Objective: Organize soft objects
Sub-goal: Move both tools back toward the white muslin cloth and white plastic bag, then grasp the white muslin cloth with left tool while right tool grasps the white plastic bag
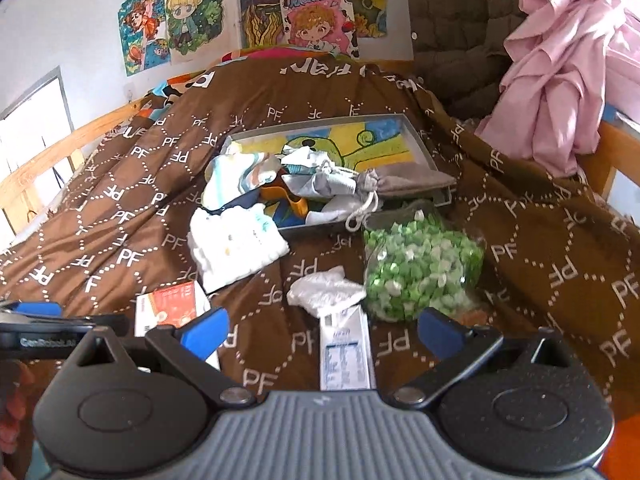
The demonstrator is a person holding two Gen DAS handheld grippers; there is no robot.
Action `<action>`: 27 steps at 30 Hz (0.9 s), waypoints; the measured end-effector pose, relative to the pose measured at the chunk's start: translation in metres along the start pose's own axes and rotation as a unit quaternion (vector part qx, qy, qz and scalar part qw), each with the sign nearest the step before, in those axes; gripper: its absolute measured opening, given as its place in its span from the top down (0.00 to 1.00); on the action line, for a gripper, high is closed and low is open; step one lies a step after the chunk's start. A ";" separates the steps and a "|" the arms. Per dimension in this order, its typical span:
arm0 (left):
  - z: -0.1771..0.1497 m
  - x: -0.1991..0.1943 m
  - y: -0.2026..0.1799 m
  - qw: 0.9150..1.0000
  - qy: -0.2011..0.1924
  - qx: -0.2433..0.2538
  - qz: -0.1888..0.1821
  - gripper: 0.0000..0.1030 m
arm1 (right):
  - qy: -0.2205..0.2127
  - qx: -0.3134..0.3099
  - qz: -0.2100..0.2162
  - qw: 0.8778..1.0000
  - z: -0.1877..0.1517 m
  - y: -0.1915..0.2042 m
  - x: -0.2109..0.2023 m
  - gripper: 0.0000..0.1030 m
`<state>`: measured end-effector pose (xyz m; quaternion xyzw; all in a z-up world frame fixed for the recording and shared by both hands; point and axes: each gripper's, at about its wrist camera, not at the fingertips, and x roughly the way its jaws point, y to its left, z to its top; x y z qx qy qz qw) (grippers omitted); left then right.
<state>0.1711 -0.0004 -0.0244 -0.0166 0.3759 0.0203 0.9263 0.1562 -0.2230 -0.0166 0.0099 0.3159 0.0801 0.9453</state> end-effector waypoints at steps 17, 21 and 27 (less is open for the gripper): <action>0.020 0.051 0.019 1.000 -0.016 -0.022 0.004 0.01 | -0.013 -0.094 -0.014 0.995 -0.001 0.018 0.050 0.00; 0.022 0.053 0.024 0.999 -0.013 -0.040 0.006 0.01 | -0.015 -0.105 -0.016 0.994 -0.001 0.021 0.053 0.00; 0.024 0.063 0.023 0.999 -0.028 -0.036 0.006 0.01 | -0.019 -0.120 -0.014 0.992 0.001 0.025 0.060 0.00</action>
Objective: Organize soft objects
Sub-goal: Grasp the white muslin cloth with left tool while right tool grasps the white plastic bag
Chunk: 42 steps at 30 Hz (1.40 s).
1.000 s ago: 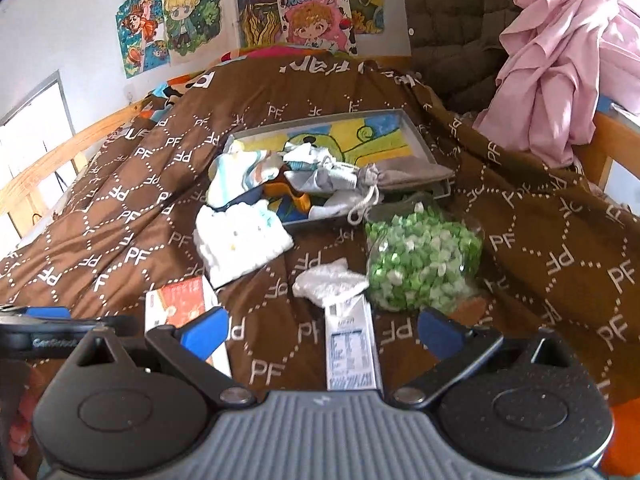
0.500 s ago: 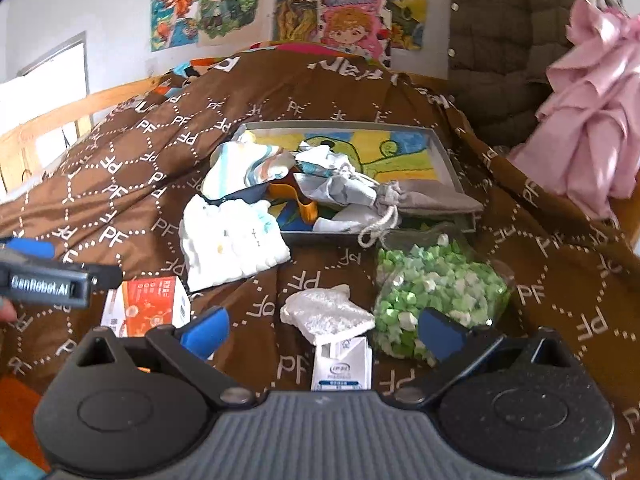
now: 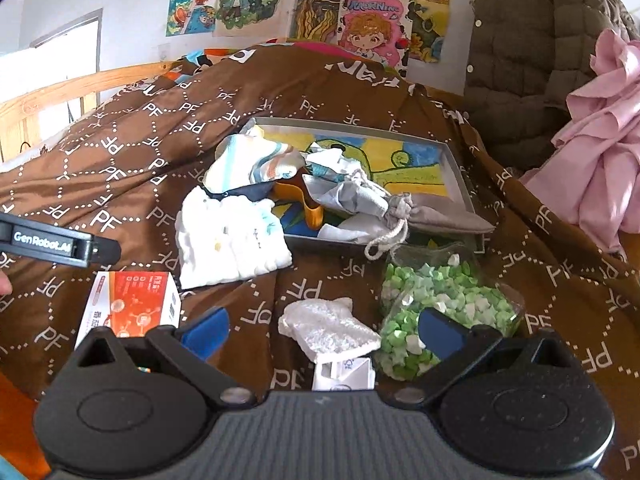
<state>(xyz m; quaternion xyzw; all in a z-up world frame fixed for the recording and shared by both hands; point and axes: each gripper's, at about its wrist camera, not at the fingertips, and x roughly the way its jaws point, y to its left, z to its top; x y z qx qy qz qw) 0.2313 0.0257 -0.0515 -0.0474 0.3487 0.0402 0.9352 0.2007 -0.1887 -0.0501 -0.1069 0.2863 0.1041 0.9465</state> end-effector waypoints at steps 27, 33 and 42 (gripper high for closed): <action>0.042 0.108 -0.016 0.989 0.035 -0.023 -0.140 0.01 | 0.027 -0.088 -0.008 0.996 0.004 -0.004 0.058 0.01; 0.047 0.131 -0.017 0.983 0.063 -0.036 -0.170 0.01 | 0.041 -0.127 0.006 0.991 0.008 0.006 0.068 0.01; 0.049 0.152 -0.005 0.970 0.097 -0.107 -0.194 0.04 | 0.113 -0.167 -0.016 0.979 0.008 0.026 0.097 0.11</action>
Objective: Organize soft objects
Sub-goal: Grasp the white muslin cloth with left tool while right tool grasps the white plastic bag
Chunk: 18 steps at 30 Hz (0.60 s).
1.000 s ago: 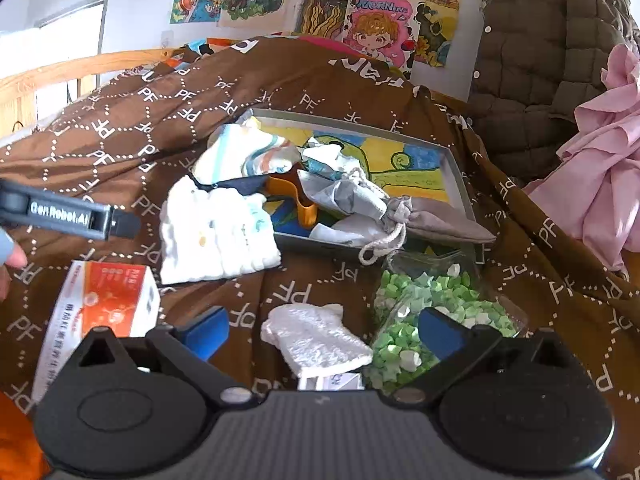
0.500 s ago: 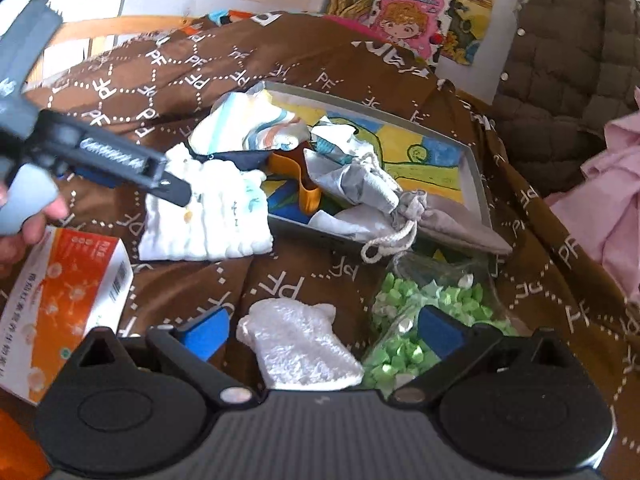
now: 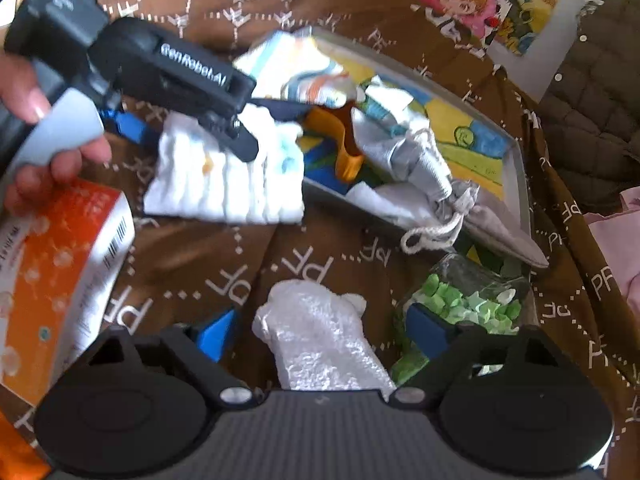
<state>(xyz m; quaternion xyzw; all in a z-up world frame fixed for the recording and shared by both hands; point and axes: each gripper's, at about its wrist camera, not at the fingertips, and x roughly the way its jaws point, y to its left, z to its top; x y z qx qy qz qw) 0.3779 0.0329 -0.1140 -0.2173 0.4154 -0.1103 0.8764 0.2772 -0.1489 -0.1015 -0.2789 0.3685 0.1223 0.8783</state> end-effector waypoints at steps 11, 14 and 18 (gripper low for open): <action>-0.004 0.004 -0.006 1.000 0.012 0.017 -0.017 0.46 | 0.031 -0.063 -0.052 0.996 0.002 0.013 0.000 0.19; -0.005 0.005 -0.006 1.000 0.015 0.012 -0.018 0.55 | 0.027 -0.061 -0.065 0.996 0.001 0.012 0.000 0.27; -0.007 0.003 -0.011 0.999 0.011 0.026 -0.016 0.68 | 0.026 -0.057 -0.075 0.995 0.001 0.009 0.001 0.42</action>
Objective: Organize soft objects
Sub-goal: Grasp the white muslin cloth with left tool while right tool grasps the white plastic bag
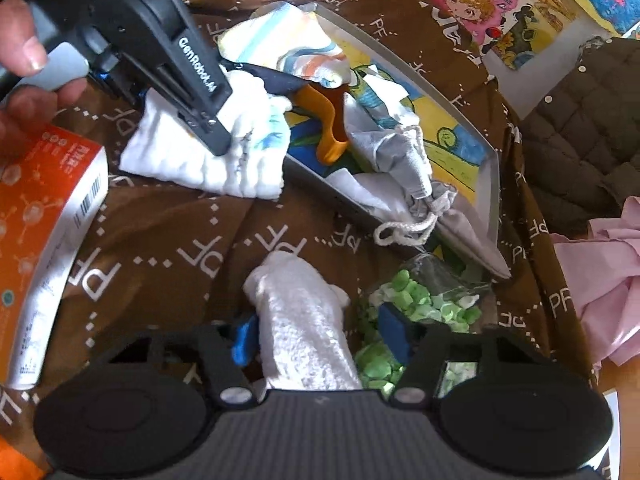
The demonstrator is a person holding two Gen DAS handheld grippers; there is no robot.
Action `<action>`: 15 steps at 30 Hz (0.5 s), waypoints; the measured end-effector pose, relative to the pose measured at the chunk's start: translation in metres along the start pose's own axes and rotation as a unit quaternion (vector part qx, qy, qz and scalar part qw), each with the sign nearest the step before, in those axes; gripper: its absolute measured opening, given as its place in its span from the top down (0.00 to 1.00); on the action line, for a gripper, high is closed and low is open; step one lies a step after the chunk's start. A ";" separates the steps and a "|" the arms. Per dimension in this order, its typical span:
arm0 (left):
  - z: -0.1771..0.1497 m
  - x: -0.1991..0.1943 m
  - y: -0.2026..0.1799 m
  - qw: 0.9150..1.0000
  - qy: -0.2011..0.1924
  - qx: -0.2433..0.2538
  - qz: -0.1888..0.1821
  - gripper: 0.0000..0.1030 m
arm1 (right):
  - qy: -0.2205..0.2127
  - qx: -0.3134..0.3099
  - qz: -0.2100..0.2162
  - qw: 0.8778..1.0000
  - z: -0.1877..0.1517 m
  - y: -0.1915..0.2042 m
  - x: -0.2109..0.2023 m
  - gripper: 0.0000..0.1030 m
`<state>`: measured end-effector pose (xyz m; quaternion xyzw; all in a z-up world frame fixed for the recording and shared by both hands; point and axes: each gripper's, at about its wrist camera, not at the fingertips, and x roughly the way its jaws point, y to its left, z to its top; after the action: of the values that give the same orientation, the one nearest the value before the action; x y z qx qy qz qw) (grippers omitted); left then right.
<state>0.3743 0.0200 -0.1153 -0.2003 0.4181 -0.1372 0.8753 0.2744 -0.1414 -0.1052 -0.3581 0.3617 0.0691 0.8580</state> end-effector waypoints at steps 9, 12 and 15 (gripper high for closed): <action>-0.008 -0.006 -0.021 0.999 -0.007 0.032 0.008 0.83 | -0.021 -0.018 -0.037 0.999 -0.001 0.002 -0.004 0.52; -0.011 -0.009 -0.030 0.999 -0.013 0.051 0.001 0.83 | -0.020 -0.027 -0.043 0.999 -0.003 0.002 -0.004 0.54; -0.013 -0.010 -0.036 0.998 -0.017 0.062 -0.008 0.82 | -0.017 -0.025 -0.038 0.999 -0.003 0.001 -0.004 0.57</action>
<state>0.3557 -0.0106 -0.0993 -0.1508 0.3922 -0.1661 0.8921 0.2693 -0.1424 -0.1049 -0.3914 0.3316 0.0519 0.8568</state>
